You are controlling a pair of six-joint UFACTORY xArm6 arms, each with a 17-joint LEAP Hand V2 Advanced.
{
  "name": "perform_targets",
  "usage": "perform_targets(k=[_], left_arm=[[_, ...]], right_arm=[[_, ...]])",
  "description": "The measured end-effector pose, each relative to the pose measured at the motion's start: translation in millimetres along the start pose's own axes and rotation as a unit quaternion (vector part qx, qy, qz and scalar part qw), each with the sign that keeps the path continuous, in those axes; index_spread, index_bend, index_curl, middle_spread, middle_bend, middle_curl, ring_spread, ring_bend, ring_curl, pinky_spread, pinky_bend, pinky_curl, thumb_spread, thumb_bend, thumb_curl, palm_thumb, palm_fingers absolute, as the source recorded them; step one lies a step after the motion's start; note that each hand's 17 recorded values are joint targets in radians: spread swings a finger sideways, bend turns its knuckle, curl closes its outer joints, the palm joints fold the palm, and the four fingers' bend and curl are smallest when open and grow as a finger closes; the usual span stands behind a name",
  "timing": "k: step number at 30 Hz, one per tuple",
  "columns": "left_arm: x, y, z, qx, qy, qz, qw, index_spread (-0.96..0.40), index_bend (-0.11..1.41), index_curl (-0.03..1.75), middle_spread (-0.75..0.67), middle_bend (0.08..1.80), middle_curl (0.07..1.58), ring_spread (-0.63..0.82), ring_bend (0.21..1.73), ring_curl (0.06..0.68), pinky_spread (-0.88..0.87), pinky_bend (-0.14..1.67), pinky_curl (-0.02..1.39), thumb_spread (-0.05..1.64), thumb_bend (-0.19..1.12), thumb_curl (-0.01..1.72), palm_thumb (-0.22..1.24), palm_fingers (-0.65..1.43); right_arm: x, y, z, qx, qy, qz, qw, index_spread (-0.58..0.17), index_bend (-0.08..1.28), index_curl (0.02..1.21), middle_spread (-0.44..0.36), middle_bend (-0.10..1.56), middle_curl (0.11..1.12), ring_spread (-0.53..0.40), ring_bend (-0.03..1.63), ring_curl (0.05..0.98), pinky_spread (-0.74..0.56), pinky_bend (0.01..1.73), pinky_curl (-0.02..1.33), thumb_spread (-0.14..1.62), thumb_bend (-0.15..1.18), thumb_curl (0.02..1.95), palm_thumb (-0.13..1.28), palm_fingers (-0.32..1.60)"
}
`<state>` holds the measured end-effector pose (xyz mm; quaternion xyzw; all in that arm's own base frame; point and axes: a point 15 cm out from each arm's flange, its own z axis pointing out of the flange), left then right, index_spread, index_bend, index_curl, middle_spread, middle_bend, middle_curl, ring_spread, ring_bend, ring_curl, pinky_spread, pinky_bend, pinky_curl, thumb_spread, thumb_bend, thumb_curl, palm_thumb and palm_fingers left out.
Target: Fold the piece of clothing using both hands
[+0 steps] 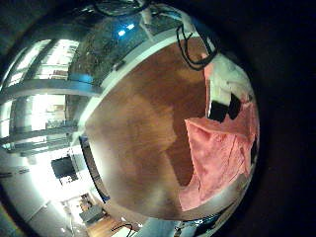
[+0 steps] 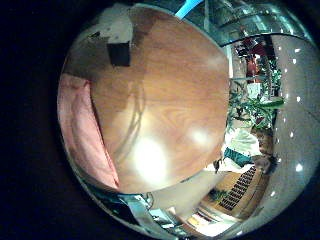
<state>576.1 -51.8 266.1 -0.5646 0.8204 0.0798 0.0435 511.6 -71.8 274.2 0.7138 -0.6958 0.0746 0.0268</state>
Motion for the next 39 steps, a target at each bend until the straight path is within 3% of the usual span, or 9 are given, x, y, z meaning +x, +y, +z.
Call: perform_targets(k=[4, 8, 14, 20, 27, 39], left_arm=[[-4.6, 21.1, -13.2, -0.016, 0.019, 0.002, 0.9997, -0.21, 0.14, 0.84, -0.11, 0.2, 0.8, -0.29, 1.19, 0.447, -0.48, 1.08, 0.64, 1.15, -0.02, 0.39, 0.4, 0.19], [-5.5, 41.2, -18.7, -0.034, 0.046, 0.005, 0.9983, -0.15, 0.16, 0.77, -0.04, 0.21, 0.75, -0.24, 1.15, 0.44, -0.44, 1.03, 0.64, 1.17, -0.02, 0.38, 0.39, 0.17], [-1.9, 68.5, -3.3, -0.073, 0.094, 0.012, 0.9928, -0.09, 0.17, 0.68, 0.03, 0.21, 0.68, -0.18, 1.09, 0.418, -0.36, 0.94, 0.64, 1.19, -0.01, 0.36, 0.38, 0.14], [4.0, 81.2, 4.6, -0.093, 0.135, 0.012, 0.9864, -0.06, 0.17, 0.61, 0.05, 0.21, 0.63, -0.19, 1.1, 0.414, -0.35, 0.91, 0.64, 1.24, 0.0, 0.37, 0.48, 0.2], [1.0, 88.9, 5.1, -0.1, 0.147, 0.011, 0.9839, -0.05, 0.17, 0.55, 0.06, 0.23, 0.6, -0.18, 1.06, 0.405, -0.34, 0.88, 0.66, 1.27, -0.01, 0.37, 0.5, 0.21], [-4.0, 95.6, 2.2, -0.103, 0.155, 0.012, 0.9824, -0.04, 0.2, 0.52, 0.07, 0.26, 0.55, -0.1, 0.96, 0.374, -0.24, 0.72, 0.66, 1.31, -0.01, 0.41, 0.57, 0.2]], right_arm=[[-5.0, 30.9, -3.7, -0.041, 0.001, -0.017, 0.999, -0.414, 0.33, 0.44, -0.235, 0.51, 0.47, -0.058, 0.88, 0.383, 0.31, 0.69, 0.55, 1.22, -0.03, 0.44, 0.45, 0.12], [-15.8, 71.8, 15.6, -0.105, -0.005, -0.037, 0.994, -0.407, 0.3, 0.42, -0.218, 0.47, 0.44, -0.035, 0.8, 0.354, 0.34, 0.62, 0.5, 1.22, -0.03, 0.41, 0.4, 0.08], [-24.9, 108.7, 52.1, -0.158, -0.011, -0.05, 0.986, -0.394, 0.21, 0.39, -0.143, 0.39, 0.4, 0.021, 0.68, 0.301, 0.35, 0.56, 0.45, 1.19, -0.04, 0.35, 0.33, 0.05], [-39.4, 130.9, 74.6, -0.189, -0.015, -0.06, 0.98, -0.375, 0.17, 0.36, -0.088, 0.33, 0.37, 0.064, 0.61, 0.272, 0.35, 0.52, 0.41, 1.14, -0.03, 0.32, 0.29, 0.06], [-55.4, 136.0, 91.0, -0.211, -0.014, -0.077, 0.974, -0.365, 0.16, 0.33, -0.067, 0.29, 0.36, 0.08, 0.58, 0.26, 0.34, 0.51, 0.38, 1.09, -0.02, 0.31, 0.33, 0.09], [-61.9, 141.4, 108.5, -0.233, -0.014, -0.083, 0.969, -0.356, 0.16, 0.3, -0.057, 0.28, 0.36, 0.036, 0.6, 0.257, 0.34, 0.5, 0.34, 1.06, -0.02, 0.32, 0.45, 0.2]])
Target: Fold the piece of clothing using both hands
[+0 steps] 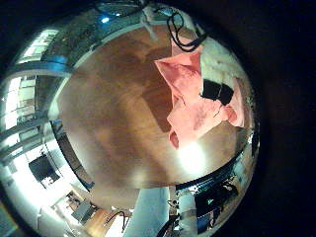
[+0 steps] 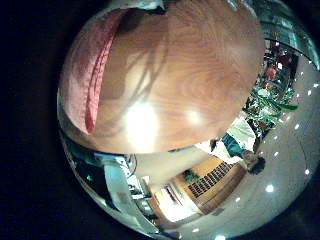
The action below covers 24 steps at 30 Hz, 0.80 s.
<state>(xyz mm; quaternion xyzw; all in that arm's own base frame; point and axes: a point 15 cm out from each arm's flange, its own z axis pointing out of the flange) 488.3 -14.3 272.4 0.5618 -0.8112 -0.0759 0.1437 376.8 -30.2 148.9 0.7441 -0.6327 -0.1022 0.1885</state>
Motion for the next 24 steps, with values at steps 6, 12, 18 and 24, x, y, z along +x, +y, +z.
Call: perform_targets(k=[6, 12, 18, 24], left_arm=[[0.3, -0.5, 0.0, 0.0, 0.001, -0.001, 1.0, -0.03, 0.19, 0.52, 0.08, 0.25, 0.53, -0.09, 0.94, 0.365, -0.21, 0.67, 0.66, 1.32, -0.01, 0.42, 0.58, 0.22], [-1.4, 0.1, -0.1, 0.0, -0.001, -0.003, 1.0, -0.04, 0.19, 0.51, 0.08, 0.24, 0.51, -0.08, 0.93, 0.36, -0.2, 0.63, 0.66, 1.32, -0.01, 0.43, 0.58, 0.24], [-3.3, 3.9, -0.1, -0.005, 0.001, -0.007, 1.0, -0.03, 0.21, 0.51, 0.08, 0.26, 0.51, -0.05, 0.88, 0.348, -0.15, 0.55, 0.66, 1.32, -0.01, 0.43, 0.57, 0.23], [-4.8, 12.3, 4.3, -0.018, 0.01, -0.009, 0.9997, -0.03, 0.22, 0.51, 0.08, 0.25, 0.5, -0.02, 0.86, 0.335, -0.11, 0.48, 0.64, 1.33, -0.01, 0.44, 0.57, 0.24]], right_arm=[[-6.2, -2.9, 13.1, -0.019, 0.003, -0.008, 1.0, -0.345, 0.17, 0.29, -0.065, 0.31, 0.37, 0.011, 0.61, 0.253, 0.35, 0.49, 0.33, 1.05, -0.02, 0.33, 0.49, 0.27], [-3.9, -1.8, 16.0, -0.025, 0.006, -0.009, 1.0, -0.352, 0.18, 0.31, -0.135, 0.39, 0.4, -0.1, 0.7, 0.269, 0.25, 0.46, 0.3, 1.04, -0.01, 0.36, 0.58, 0.46], [8.4, 0.8, 17.3, -0.029, 0.021, -0.008, 0.999, -0.395, 0.15, 0.29, -0.242, 0.54, 0.47, -0.28, 0.99, 0.363, -0.2, 0.77, 0.35, 1.02, 0.0, 0.39, 0.69, 1.0], [30.8, 6.1, 13.3, -0.022, 0.021, 0.013, 0.999, -0.462, 0.44, 0.44, -0.332, 0.66, 0.53, -0.297, 1.11, 0.466, -0.37, 0.97, 0.46, 1.01, 0.0, 0.44, 0.81, 1.22]])
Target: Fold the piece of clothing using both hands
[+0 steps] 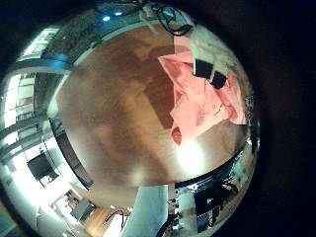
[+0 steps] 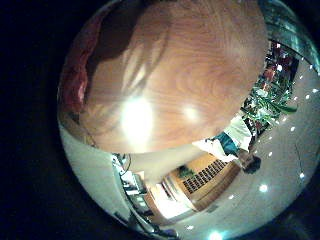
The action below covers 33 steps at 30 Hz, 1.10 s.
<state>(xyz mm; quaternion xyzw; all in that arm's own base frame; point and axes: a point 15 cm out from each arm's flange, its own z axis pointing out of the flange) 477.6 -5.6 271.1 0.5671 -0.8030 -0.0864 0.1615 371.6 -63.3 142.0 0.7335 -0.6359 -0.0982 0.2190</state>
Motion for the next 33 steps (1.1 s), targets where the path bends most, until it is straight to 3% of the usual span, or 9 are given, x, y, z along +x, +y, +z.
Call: perform_targets(k=[5, 12, 22, 26, 33], left_arm=[[-1.2, 10.9, 14.4, -0.024, 0.011, 0.002, 0.9997, -0.03, 0.22, 0.52, 0.09, 0.24, 0.49, 0.0, 0.83, 0.327, -0.08, 0.44, 0.63, 1.34, 0.0, 0.44, 0.58, 0.25], [1.5, 27.1, 34.1, -0.045, 0.02, 0.001, 0.9988, -0.03, 0.2, 0.52, 0.09, 0.23, 0.48, 0.01, 0.8, 0.316, -0.04, 0.39, 0.62, 1.36, -0.01, 0.44, 0.58, 0.26], [29.1, -2.8, 66.7, -0.045, 0.002, 0.018, 0.9988, -0.04, 0.19, 0.52, 0.1, 0.2, 0.47, 0.03, 0.77, 0.303, -0.02, 0.35, 0.62, 1.38, -0.01, 0.44, 0.58, 0.28], [40.7, -13.6, 83.2, -0.05, -0.002, 0.024, 0.9985, -0.04, 0.18, 0.51, 0.11, 0.2, 0.46, 0.03, 0.77, 0.302, -0.02, 0.35, 0.62, 1.37, -0.01, 0.44, 0.57, 0.28], [42.2, -14.9, 83.5, -0.048, -0.004, 0.022, 0.9986, -0.03, 0.18, 0.49, 0.11, 0.2, 0.46, 0.03, 0.77, 0.299, -0.01, 0.35, 0.62, 1.37, -0.01, 0.45, 0.56, 0.28]], right_arm=[[24.4, 6.7, -8.6, 0.013, 0.015, 0.016, 1.0, -0.471, 0.64, 0.58, -0.326, 0.9, 0.68, -0.291, 1.17, 0.527, -0.36, 1.09, 0.54, 1.0, -0.01, 0.47, 0.9, 1.17], [59.1, 24.4, -12.2, 0.042, 0.014, 0.054, 0.998, -0.448, 0.83, 0.74, -0.288, 1.04, 0.79, -0.276, 1.27, 0.609, -0.32, 1.22, 0.63, 1.04, -0.01, 0.5, 0.96, 1.09], [99.1, 30.9, -29.2, 0.111, 0.01, 0.102, 0.989, -0.416, 0.89, 0.88, -0.259, 1.11, 0.88, -0.261, 1.34, 0.687, -0.29, 1.28, 0.71, 1.24, -0.01, 0.47, 0.94, 1.0], [104.5, 24.4, -47.1, 0.15, 0.018, 0.11, 0.982, -0.411, 0.9, 0.92, -0.254, 1.12, 0.91, -0.258, 1.36, 0.707, -0.28, 1.3, 0.74, 1.32, -0.03, 0.43, 0.83, 0.97], [112.0, 17.6, -85.5, 0.221, 0.03, 0.117, 0.968, -0.409, 0.9, 0.98, -0.243, 1.13, 0.94, -0.258, 1.37, 0.733, -0.27, 1.32, 0.77, 1.4, 0.01, 0.4, 0.85, 0.93]])
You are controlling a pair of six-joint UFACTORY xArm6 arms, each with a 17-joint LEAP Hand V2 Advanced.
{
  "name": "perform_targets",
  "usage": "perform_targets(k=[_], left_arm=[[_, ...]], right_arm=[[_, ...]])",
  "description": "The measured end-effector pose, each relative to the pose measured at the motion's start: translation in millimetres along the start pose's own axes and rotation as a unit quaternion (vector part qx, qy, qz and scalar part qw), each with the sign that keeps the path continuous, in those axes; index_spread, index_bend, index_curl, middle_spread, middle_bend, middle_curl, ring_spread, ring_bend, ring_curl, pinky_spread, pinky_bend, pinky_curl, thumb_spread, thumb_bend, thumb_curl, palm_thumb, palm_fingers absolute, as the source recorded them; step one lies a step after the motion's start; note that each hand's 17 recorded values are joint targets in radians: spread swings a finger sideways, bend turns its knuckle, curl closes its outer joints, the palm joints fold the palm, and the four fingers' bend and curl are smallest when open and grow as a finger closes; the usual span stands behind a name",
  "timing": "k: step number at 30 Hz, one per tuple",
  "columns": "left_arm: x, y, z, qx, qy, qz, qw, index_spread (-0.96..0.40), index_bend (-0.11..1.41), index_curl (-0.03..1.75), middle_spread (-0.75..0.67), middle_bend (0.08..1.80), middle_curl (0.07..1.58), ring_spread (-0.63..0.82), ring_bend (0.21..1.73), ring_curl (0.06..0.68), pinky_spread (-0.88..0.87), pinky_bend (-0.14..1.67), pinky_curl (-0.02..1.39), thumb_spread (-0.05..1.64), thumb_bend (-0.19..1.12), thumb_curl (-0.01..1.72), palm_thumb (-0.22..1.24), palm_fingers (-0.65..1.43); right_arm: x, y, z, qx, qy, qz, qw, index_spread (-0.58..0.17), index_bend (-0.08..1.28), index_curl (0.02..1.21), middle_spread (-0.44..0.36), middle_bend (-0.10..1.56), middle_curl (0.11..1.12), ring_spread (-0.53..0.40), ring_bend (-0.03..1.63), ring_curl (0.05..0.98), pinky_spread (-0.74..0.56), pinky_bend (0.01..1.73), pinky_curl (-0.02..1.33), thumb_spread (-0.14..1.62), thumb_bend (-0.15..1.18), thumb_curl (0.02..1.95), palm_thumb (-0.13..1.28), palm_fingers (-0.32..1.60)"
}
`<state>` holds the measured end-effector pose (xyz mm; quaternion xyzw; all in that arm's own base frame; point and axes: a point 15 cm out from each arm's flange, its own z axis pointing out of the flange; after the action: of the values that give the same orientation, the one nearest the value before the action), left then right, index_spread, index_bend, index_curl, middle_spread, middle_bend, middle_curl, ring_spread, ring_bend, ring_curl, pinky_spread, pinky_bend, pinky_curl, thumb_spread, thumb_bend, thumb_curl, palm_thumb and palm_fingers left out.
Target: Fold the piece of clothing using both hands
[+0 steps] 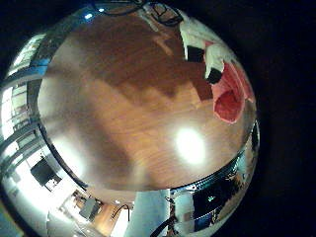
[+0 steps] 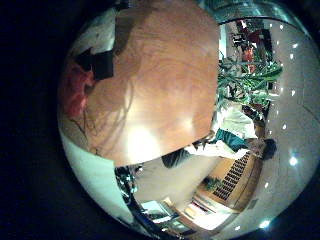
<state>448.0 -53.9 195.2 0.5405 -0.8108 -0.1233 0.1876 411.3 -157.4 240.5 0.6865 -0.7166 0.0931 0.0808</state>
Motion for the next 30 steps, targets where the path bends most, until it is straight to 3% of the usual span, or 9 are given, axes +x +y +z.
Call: perform_targets(k=[3, 8, 14, 19, 24, 30], left_arm=[[-6.0, 7.5, -1.5, 0.0, 0.003, -0.005, 1.0, -0.03, 0.18, 0.49, 0.1, 0.2, 0.46, 0.03, 0.77, 0.298, 0.0, 0.35, 0.62, 1.37, -0.01, 0.44, 0.56, 0.28], [-27.5, 28.8, -16.7, 0.011, 0.004, -0.016, 0.9998, -0.03, 0.17, 0.47, 0.1, 0.21, 0.46, 0.03, 0.77, 0.297, 0.0, 0.35, 0.62, 1.36, -0.02, 0.44, 0.54, 0.27], [-49.9, 60.9, -37.5, 0.023, 0.023, -0.03, 0.999, -0.02, 0.18, 0.46, 0.1, 0.21, 0.46, 0.03, 0.78, 0.295, 0.01, 0.34, 0.62, 1.34, -0.02, 0.43, 0.48, 0.26], [-68.2, 80.5, -39.9, 0.028, 0.038, -0.052, 0.9975, -0.02, 0.18, 0.45, 0.1, 0.21, 0.46, 0.03, 0.78, 0.294, 0.02, 0.33, 0.61, 1.34, -0.01, 0.43, 0.47, 0.26], [-84.9, 102.0, -32.6, 0.028, 0.055, -0.078, 0.995, -0.02, 0.19, 0.45, 0.11, 0.21, 0.46, 0.03, 0.78, 0.291, 0.03, 0.33, 0.61, 1.34, -0.01, 0.43, 0.47, 0.27], [-89.9, 117.7, -26.6, 0.024, 0.062, -0.1, 0.9928, -0.02, 0.18, 0.45, 0.1, 0.21, 0.46, 0.03, 0.77, 0.287, 0.03, 0.32, 0.61, 1.35, -0.01, 0.43, 0.48, 0.27]], right_arm=[[1.4, -12.0, -23.7, 0.045, 0.006, -0.001, 0.999, -0.408, 0.9, 1.0, -0.237, 1.14, 0.96, -0.26, 1.38, 0.744, -0.27, 1.34, 0.78, 1.41, 0.01, 0.39, 0.88, 0.92], [-28.8, -23.3, -61.4, 0.097, 0.013, -0.042, 0.994, -0.406, 0.9, 1.02, -0.227, 1.15, 0.97, -0.263, 1.37, 0.757, -0.26, 1.35, 0.8, 1.4, 0.0, 0.4, 0.9, 0.93], [-105.2, -36.9, -117.3, 0.159, 0.007, -0.127, 0.979, -0.401, 0.9, 1.04, -0.218, 1.16, 0.98, -0.264, 1.36, 0.768, -0.26, 1.34, 0.8, 1.39, -0.01, 0.4, 0.92, 0.95], [-182.4, -47.2, -167.1, 0.207, -0.004, -0.202, 0.957, -0.396, 0.89, 1.04, -0.212, 1.15, 0.98, -0.264, 1.35, 0.775, -0.26, 1.33, 0.8, 1.37, -0.01, 0.41, 0.93, 0.97], [-266.2, -62.0, -178.5, 0.216, 0.015, -0.287, 0.933, -0.392, 0.88, 1.05, -0.208, 1.15, 0.97, -0.263, 1.34, 0.779, -0.26, 1.32, 0.8, 1.36, -0.01, 0.41, 0.93, 0.99], [-351.2, -78.2, -158.8, 0.199, 0.046, -0.363, 0.909, -0.389, 0.87, 1.05, -0.205, 1.13, 0.97, -0.262, 1.32, 0.782, -0.26, 1.3, 0.8, 1.36, -0.01, 0.41, 0.92, 1.01]])
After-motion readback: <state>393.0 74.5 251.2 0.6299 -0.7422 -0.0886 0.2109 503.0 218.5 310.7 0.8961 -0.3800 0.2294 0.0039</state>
